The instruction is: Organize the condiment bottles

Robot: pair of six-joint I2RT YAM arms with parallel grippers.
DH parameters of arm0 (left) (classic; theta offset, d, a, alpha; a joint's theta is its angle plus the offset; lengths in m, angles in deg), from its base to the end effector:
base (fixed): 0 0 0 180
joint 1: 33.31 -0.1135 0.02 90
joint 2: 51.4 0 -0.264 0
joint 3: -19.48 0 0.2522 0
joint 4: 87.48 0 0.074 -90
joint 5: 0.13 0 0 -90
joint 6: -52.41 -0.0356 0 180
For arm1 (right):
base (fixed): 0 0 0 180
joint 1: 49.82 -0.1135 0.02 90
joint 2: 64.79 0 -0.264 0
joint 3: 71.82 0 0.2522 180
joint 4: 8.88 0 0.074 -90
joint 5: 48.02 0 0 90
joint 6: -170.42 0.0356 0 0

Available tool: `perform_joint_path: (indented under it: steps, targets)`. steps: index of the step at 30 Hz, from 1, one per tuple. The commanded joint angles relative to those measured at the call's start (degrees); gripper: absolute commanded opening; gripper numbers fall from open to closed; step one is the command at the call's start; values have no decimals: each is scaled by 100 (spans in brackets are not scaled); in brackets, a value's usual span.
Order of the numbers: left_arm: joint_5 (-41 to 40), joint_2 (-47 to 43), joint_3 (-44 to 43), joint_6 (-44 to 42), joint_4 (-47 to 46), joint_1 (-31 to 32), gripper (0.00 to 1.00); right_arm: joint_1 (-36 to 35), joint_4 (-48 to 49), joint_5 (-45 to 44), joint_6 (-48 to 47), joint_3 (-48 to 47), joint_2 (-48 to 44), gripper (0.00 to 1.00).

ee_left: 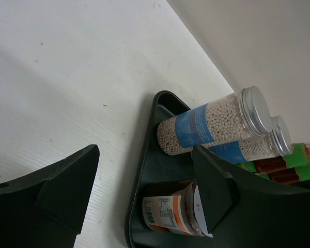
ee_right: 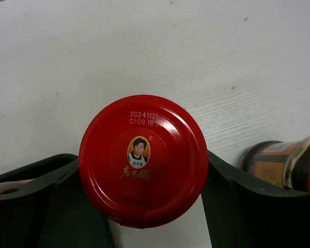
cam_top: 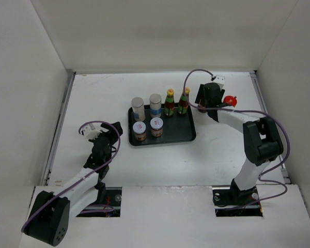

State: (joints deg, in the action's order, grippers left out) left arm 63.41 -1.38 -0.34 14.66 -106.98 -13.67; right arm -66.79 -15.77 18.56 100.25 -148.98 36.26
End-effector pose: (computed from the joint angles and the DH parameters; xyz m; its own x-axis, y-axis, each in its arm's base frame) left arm 0.1677 -0.0430 0.1693 -0.0189 -0.7448 -0.6670 -0.2065 0.6556 -0.7263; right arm 0.3799 0.1011 0.2159 -0.4405 0.1910 -0.8772 0.2213 0.9700 0.1001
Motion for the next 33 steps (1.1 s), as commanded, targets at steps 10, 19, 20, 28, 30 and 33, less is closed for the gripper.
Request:
perform_joint_path:
  steps: [10,19,20,28,30,33]
  targets:
    - [44,43,-70,-48,-357,62,72,-592,965,-927,-164,1030,-2115,60]
    - [35,87,-79,-48,-357,88,72,-1847,965,-611,-94,1199,-2328,60]
    - [44,52,-70,-48,-357,71,72,-2006,965,-620,-103,1128,-2214,60]
    - [18,-124,-44,-74,-296,44,72,-2824,1088,-620,-94,785,-1396,60]
    - [27,-133,-44,-75,-296,36,72,-2965,1097,-637,-68,750,-1203,60]
    - [27,-124,-44,-75,-296,53,72,-3132,1097,-681,-41,723,-992,60]
